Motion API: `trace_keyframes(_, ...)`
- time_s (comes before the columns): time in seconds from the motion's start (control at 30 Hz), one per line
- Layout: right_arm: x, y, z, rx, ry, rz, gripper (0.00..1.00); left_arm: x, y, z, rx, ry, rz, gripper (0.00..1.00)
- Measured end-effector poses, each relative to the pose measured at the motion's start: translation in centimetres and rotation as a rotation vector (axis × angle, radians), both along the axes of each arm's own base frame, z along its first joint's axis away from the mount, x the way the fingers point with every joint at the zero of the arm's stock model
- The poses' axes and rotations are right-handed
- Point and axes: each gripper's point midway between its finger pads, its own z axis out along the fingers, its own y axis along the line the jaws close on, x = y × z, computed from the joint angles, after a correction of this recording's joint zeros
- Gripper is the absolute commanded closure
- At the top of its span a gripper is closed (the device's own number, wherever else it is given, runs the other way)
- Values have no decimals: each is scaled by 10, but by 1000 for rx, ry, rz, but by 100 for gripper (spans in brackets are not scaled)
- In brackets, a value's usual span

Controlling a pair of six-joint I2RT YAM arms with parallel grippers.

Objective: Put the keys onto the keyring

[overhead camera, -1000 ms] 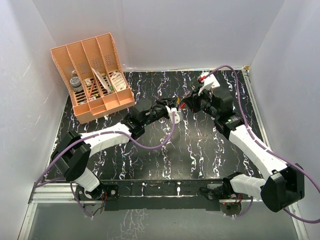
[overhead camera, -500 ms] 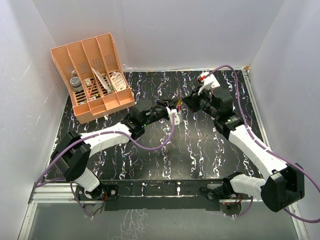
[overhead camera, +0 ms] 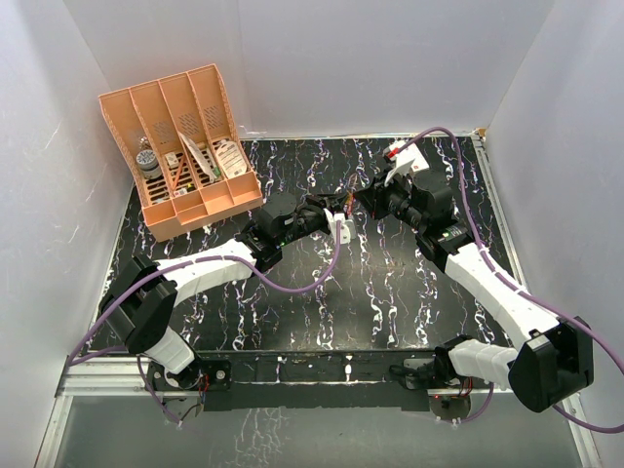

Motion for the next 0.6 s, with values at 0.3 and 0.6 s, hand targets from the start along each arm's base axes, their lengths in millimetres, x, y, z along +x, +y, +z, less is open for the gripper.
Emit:
trace_keyframes(0.3, -1, 1, 0, 0, 0, 6, 100, 0, 0, 1, -1, -5, 0, 100)
trace_keyframes(0.6, -2, 3, 0, 0, 1, 10, 100, 0, 0, 1, 1, -10, 0, 100)
